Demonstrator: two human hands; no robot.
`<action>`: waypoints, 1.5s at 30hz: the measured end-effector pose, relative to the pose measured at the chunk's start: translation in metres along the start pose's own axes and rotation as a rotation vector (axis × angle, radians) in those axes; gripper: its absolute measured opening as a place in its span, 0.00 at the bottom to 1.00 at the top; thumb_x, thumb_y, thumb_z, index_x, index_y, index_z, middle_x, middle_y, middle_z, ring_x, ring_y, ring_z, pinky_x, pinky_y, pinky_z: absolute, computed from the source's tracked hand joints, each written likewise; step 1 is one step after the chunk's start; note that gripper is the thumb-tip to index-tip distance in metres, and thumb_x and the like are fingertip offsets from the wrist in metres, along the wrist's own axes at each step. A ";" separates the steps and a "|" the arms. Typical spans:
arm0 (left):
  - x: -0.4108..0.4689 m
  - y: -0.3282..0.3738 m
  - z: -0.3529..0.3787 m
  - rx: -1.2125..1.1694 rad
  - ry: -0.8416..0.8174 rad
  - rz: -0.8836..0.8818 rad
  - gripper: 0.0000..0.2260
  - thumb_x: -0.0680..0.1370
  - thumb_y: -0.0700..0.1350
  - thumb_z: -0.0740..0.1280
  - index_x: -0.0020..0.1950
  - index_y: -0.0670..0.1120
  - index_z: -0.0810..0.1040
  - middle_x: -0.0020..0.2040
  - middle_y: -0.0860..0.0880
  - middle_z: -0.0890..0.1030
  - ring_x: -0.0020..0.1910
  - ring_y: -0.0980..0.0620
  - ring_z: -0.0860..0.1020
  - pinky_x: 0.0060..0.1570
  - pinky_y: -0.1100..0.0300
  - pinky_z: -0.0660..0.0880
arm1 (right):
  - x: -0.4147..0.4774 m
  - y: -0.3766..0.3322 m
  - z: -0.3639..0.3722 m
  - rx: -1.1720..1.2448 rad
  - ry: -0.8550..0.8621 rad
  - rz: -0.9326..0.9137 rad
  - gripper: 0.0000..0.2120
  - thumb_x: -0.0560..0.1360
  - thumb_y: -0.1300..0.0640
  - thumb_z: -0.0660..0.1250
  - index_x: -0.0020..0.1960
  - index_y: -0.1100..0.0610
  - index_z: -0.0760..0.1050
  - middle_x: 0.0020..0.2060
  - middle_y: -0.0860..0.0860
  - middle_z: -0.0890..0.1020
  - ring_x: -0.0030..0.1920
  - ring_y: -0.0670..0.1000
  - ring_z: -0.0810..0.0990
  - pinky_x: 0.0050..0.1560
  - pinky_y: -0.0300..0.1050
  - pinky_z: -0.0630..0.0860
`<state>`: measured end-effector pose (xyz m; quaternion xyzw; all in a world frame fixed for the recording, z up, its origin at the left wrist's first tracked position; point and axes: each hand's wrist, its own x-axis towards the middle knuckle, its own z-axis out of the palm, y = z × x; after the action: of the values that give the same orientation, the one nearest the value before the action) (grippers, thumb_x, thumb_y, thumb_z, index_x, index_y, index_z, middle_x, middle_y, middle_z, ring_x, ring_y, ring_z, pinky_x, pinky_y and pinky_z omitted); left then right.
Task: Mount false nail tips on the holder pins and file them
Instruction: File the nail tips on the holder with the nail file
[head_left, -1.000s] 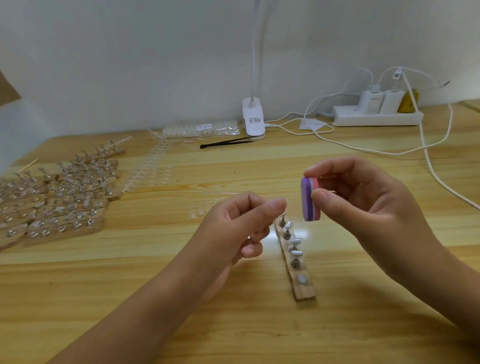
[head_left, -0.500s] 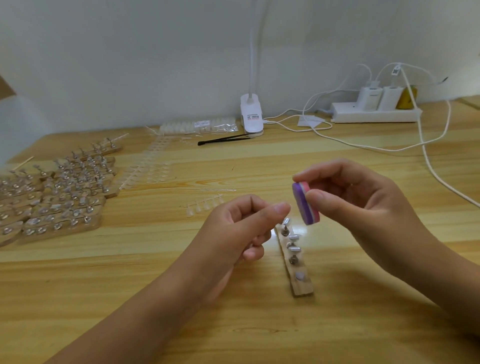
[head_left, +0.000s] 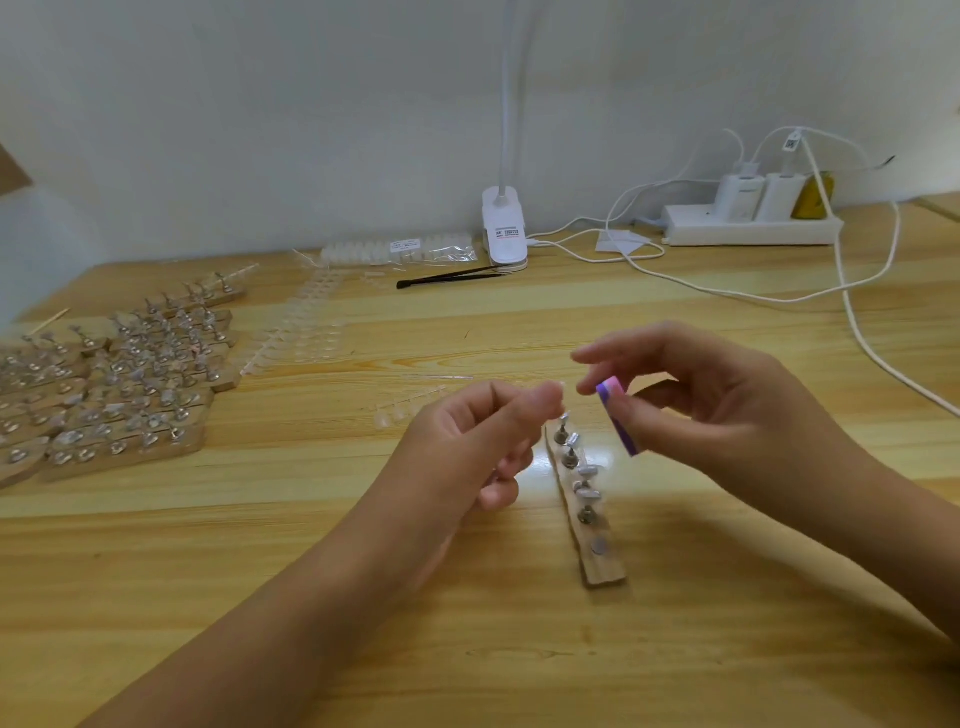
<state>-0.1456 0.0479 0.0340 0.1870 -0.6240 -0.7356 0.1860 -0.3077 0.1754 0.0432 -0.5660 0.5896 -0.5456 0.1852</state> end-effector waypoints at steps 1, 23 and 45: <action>-0.001 -0.002 0.001 0.054 -0.008 0.013 0.16 0.67 0.58 0.76 0.42 0.47 0.83 0.30 0.56 0.71 0.26 0.60 0.66 0.23 0.71 0.65 | 0.000 -0.001 0.001 -0.014 -0.034 -0.014 0.11 0.74 0.62 0.69 0.55 0.54 0.82 0.46 0.52 0.83 0.41 0.49 0.82 0.42 0.38 0.79; 0.007 -0.010 -0.024 0.747 0.129 0.184 0.05 0.72 0.56 0.73 0.43 0.57 0.80 0.34 0.60 0.77 0.34 0.63 0.72 0.35 0.69 0.69 | -0.040 -0.003 -0.008 -0.153 -0.196 0.204 0.07 0.64 0.47 0.75 0.41 0.46 0.84 0.44 0.43 0.75 0.38 0.49 0.82 0.41 0.38 0.79; 0.020 -0.023 -0.027 1.007 0.102 0.241 0.09 0.71 0.62 0.66 0.51 0.65 0.74 0.50 0.65 0.72 0.55 0.68 0.64 0.49 0.73 0.64 | -0.045 -0.005 -0.010 0.012 -0.029 0.458 0.18 0.56 0.48 0.78 0.45 0.46 0.81 0.42 0.47 0.84 0.41 0.50 0.86 0.46 0.39 0.81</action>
<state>-0.1501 0.0188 0.0061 0.2156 -0.9078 -0.3076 0.1868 -0.3006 0.2199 0.0331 -0.4242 0.6967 -0.4846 0.3160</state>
